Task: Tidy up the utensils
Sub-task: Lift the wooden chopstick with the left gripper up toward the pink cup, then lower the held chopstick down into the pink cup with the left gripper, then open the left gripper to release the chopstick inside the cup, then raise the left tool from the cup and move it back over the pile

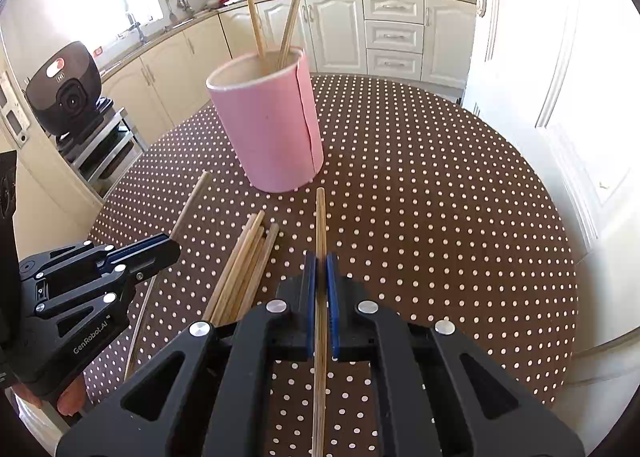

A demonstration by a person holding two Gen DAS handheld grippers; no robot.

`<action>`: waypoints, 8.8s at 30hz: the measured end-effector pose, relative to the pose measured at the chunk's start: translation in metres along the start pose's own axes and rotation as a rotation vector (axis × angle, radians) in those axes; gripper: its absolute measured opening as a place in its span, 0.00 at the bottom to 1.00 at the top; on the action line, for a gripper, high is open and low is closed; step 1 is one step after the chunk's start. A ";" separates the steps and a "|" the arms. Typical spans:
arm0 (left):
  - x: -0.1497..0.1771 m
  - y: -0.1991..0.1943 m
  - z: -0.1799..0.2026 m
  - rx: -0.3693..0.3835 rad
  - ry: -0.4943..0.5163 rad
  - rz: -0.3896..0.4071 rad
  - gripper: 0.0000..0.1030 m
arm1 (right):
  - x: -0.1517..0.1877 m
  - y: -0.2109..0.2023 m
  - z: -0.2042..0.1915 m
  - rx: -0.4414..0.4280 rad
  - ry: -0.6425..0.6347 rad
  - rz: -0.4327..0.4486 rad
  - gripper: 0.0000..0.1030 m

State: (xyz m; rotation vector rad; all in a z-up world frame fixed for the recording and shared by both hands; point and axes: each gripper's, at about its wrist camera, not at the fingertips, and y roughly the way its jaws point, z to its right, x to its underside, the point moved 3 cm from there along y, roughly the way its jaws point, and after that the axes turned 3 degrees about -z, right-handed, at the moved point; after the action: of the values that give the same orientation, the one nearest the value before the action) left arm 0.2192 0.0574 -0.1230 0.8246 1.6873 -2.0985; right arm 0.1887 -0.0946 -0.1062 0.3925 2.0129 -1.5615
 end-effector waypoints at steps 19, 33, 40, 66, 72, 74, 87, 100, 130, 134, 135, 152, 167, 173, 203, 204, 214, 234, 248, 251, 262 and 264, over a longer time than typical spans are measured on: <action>-0.015 -0.041 0.013 -0.004 0.025 0.140 0.06 | -0.017 -0.026 -0.006 -0.051 0.033 0.091 0.04; -0.024 -0.057 0.013 -0.013 0.012 0.208 0.06 | -0.024 -0.046 -0.006 -0.061 0.031 0.158 0.04; -0.030 -0.063 0.012 -0.023 -0.003 0.233 0.06 | -0.031 -0.054 -0.006 -0.064 0.025 0.192 0.04; -0.069 -0.103 0.012 -0.057 -0.008 0.369 0.06 | -0.070 -0.092 -0.004 -0.066 0.040 0.332 0.04; -0.081 -0.111 0.008 -0.070 -0.035 0.394 0.06 | -0.085 -0.101 -0.002 -0.081 0.056 0.373 0.04; -0.087 -0.114 0.008 -0.073 -0.043 0.405 0.06 | -0.089 -0.105 -0.002 -0.080 0.061 0.391 0.04; -0.120 -0.146 0.006 -0.095 -0.067 0.485 0.06 | -0.121 -0.136 0.006 -0.102 0.079 0.479 0.04; -0.161 -0.157 0.007 -0.105 -0.080 0.536 0.06 | -0.156 -0.150 0.002 -0.077 0.039 0.546 0.04; -0.184 -0.043 -0.005 -0.084 -0.092 0.374 0.06 | -0.183 -0.036 0.008 -0.061 0.047 0.339 0.04; -0.184 -0.030 -0.007 -0.082 -0.102 0.350 0.06 | -0.183 -0.024 0.006 -0.062 0.045 0.306 0.04; -0.185 -0.026 -0.008 -0.081 -0.101 0.345 0.06 | -0.183 -0.023 0.006 -0.063 0.042 0.300 0.04; -0.189 0.000 -0.013 -0.052 -0.080 0.307 0.07 | -0.183 -0.005 0.007 -0.056 0.055 0.258 0.07; -0.185 -0.006 -0.016 -0.070 -0.081 0.321 0.55 | -0.179 -0.013 0.016 -0.037 0.060 0.261 0.40; -0.183 -0.011 -0.014 -0.078 -0.076 0.326 0.55 | -0.176 -0.016 0.016 -0.034 0.057 0.256 0.42; -0.140 -0.052 -0.011 -0.133 -0.081 0.333 0.63 | -0.130 -0.055 0.015 0.004 0.054 0.254 0.62; -0.137 -0.054 -0.009 -0.136 -0.075 0.331 0.63 | -0.127 -0.057 0.014 0.006 0.053 0.253 0.63; -0.106 -0.074 0.002 -0.161 -0.046 0.310 0.67 | -0.099 -0.061 0.009 -0.002 0.085 0.224 0.69; -0.049 -0.065 0.019 -0.165 -0.031 0.229 0.67 | -0.037 -0.045 0.014 -0.001 0.128 0.134 0.73; -0.013 -0.030 0.030 -0.170 0.006 0.092 0.69 | 0.007 -0.022 0.030 0.066 0.125 0.036 0.73; -0.005 -0.021 0.030 -0.143 0.016 0.052 0.69 | 0.012 -0.016 0.030 0.077 0.115 0.021 0.73; 0.019 -0.004 0.034 -0.069 0.039 -0.033 0.69 | 0.031 0.001 0.040 0.080 0.138 -0.019 0.73; 0.022 0.001 0.038 -0.050 0.050 -0.047 0.69 | 0.035 0.001 0.040 0.058 0.140 -0.025 0.73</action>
State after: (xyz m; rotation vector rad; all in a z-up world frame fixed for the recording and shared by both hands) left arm 0.1938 0.0229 -0.1320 0.8361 1.7941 -2.0736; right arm 0.1710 -0.1362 -0.1347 0.5145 2.0881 -1.6518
